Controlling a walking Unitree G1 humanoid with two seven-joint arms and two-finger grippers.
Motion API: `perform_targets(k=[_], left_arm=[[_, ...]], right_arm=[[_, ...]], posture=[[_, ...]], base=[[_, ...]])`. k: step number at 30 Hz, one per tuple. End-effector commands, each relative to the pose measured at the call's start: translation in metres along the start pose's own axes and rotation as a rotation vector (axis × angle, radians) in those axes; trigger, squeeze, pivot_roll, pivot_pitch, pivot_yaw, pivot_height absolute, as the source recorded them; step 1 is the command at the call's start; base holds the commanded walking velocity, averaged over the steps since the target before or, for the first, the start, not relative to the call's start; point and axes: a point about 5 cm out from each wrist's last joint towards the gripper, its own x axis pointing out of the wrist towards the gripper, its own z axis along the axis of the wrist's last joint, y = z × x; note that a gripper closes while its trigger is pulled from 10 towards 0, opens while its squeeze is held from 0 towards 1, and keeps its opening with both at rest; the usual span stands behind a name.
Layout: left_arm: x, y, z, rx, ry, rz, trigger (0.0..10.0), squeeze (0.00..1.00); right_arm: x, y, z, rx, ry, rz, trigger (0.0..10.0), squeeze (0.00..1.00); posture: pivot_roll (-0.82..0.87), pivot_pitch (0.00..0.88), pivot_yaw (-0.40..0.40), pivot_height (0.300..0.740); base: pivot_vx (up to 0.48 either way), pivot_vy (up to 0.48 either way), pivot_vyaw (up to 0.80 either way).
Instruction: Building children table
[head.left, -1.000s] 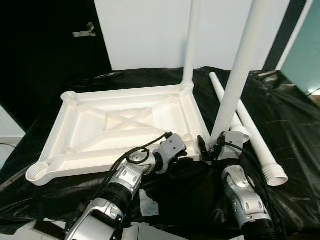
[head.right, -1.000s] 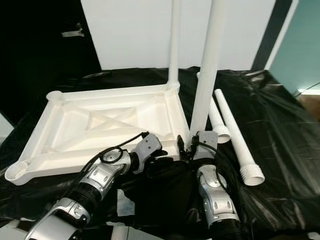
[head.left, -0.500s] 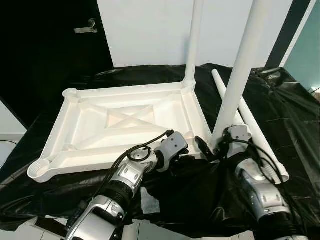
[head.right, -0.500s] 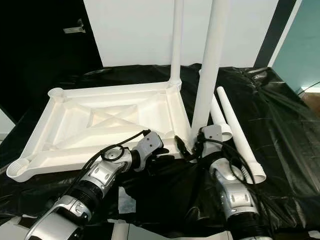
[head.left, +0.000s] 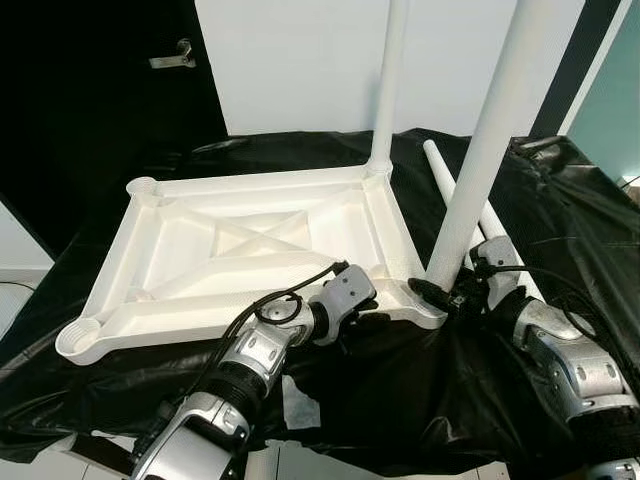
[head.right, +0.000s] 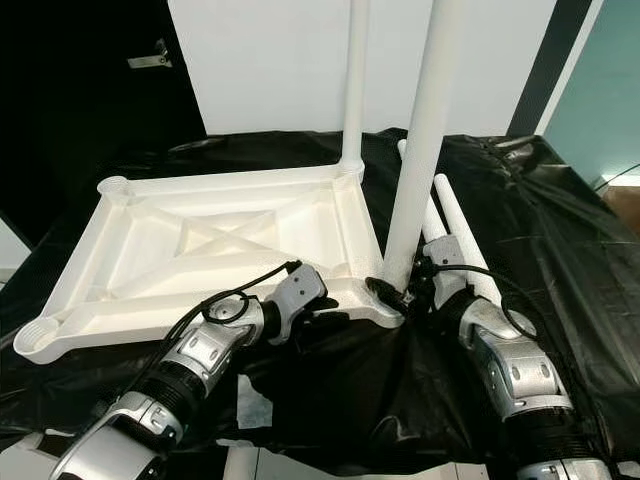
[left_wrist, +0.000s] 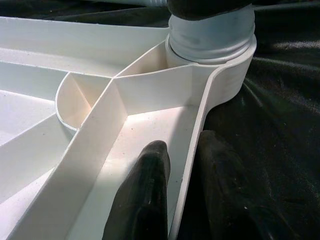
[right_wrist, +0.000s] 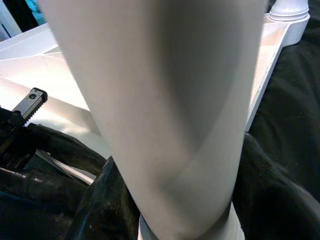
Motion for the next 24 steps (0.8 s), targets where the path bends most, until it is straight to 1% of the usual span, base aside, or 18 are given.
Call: perform_targets(k=[1, 2, 3, 4, 5, 7, 8, 9, 10, 11, 12, 13, 15, 19, 20, 21, 23, 24], left_arm=[[0.003, -0.027, -0.050, -0.140, 0.176, -0.114, 10.0, 0.00], [0.003, -0.027, -0.050, -0.141, 0.176, -0.114, 10.0, 0.00], [0.003, -0.027, -0.050, -0.141, 0.176, -0.114, 10.0, 0.00], [0.003, -0.027, -0.050, -0.142, 0.176, -0.114, 10.0, 0.00], [0.003, -0.027, -0.050, -0.142, 0.176, -0.114, 10.0, 0.00], [0.002, -0.027, -0.050, -0.142, 0.176, -0.111, 10.0, 0.00], [0.002, -0.026, -0.050, -0.143, 0.175, -0.109, 10.0, 0.00], [0.002, -0.026, -0.050, -0.143, 0.175, -0.109, 10.0, 0.00], [0.002, -0.026, -0.049, -0.143, 0.175, -0.108, 10.0, 0.00], [0.001, -0.026, -0.049, -0.143, 0.174, -0.106, 10.0, 0.00], [0.001, -0.025, -0.050, -0.143, 0.174, -0.105, 10.0, 0.00], [0.001, -0.025, -0.050, -0.143, 0.174, -0.105, 10.0, 0.00], [0.000, -0.026, -0.051, -0.144, 0.176, -0.102, 10.0, 0.00], [-0.001, -0.026, -0.052, -0.145, 0.181, -0.103, 10.0, 0.00], [-0.001, -0.026, -0.053, -0.144, 0.183, -0.103, 10.0, 0.00], [-0.001, -0.026, -0.053, -0.144, 0.183, -0.103, 10.0, 0.00], [-0.001, -0.025, -0.052, -0.144, 0.181, -0.097, 10.0, 0.00], [-0.002, -0.024, -0.052, -0.145, 0.180, -0.092, 10.0, 0.00]], right_arm=[[0.008, 0.013, -0.005, 0.024, 0.016, 0.078, 0.0, 0.00], [0.010, 0.014, -0.005, 0.055, -0.001, 0.053, 0.0, 0.00], [0.010, 0.014, -0.005, 0.055, -0.001, 0.053, 0.0, 0.00], [0.013, 0.015, -0.005, 0.083, -0.016, 0.012, 0.0, 0.00], [0.013, 0.015, -0.005, 0.083, -0.016, 0.012, 0.0, 0.00], [0.019, 0.017, -0.016, 0.102, -0.006, -0.328, 0.0, 0.00], [0.018, 0.023, -0.022, 0.106, 0.000, -0.436, 0.0, 0.00], [0.018, 0.023, -0.022, 0.106, 0.000, -0.436, 0.0, 0.00], [0.018, 0.028, -0.026, 0.109, 0.003, -0.491, 0.0, 0.00], [0.018, 0.036, -0.028, 0.122, 0.003, -0.506, 0.0, 0.00], [0.019, 0.042, -0.029, 0.136, 0.004, -0.515, 0.0, 0.00], [0.019, 0.042, -0.029, 0.136, 0.004, -0.515, 0.0, 0.00], [0.022, 0.050, -0.029, 0.151, 0.001, -0.525, 0.0, 0.00], [0.022, 0.049, -0.027, 0.141, -0.014, -0.565, 0.0, 0.00], [0.019, 0.045, -0.026, 0.116, -0.022, -0.626, 0.0, 0.00], [0.019, 0.045, -0.026, 0.116, -0.022, -0.626, 0.0, 0.00], [0.011, 0.037, -0.024, 0.078, -0.037, -0.733, 0.0, 0.00], [0.007, 0.035, -0.024, 0.076, -0.043, -0.774, 2.3, 0.00]], posture=[[-0.06, 0.000, 0.000, 0.740], [-0.06, 0.000, 0.001, 0.740], [-0.06, 0.000, 0.001, 0.740], [-0.06, 0.000, 0.001, 0.740], [-0.06, 0.000, 0.001, 0.740], [-0.05, 0.000, -0.004, 0.740], [-0.04, 0.000, -0.010, 0.740], [-0.04, 0.000, -0.010, 0.740], [-0.04, 0.000, -0.010, 0.740], [-0.04, 0.000, -0.010, 0.740], [-0.04, 0.000, -0.010, 0.740], [-0.04, 0.000, -0.010, 0.740], [-0.03, 0.000, -0.009, 0.740], [-0.03, 0.000, -0.009, 0.740], [-0.03, 0.000, -0.015, 0.740], [-0.03, 0.000, -0.015, 0.740], [-0.02, 0.000, -0.021, 0.740], [-0.02, 0.000, -0.021, 0.740]], base=[[0.000, 0.000, 0.00], [0.000, 0.000, 0.00], [0.000, 0.000, 0.00], [0.000, 0.000, 0.00], [0.000, 0.000, 0.00], [0.000, 0.000, 0.00], [0.000, 0.000, 0.00], [0.000, 0.000, 0.00], [0.000, 0.000, 0.00], [0.000, 0.000, 0.00], [0.000, 0.000, 0.00], [0.000, 0.000, 0.00], [0.000, 0.000, 0.00], [0.000, 0.000, 0.00], [0.000, 0.000, 0.00], [0.000, 0.000, 0.00], [0.000, 0.000, 0.00], [0.000, 0.000, 0.00]])
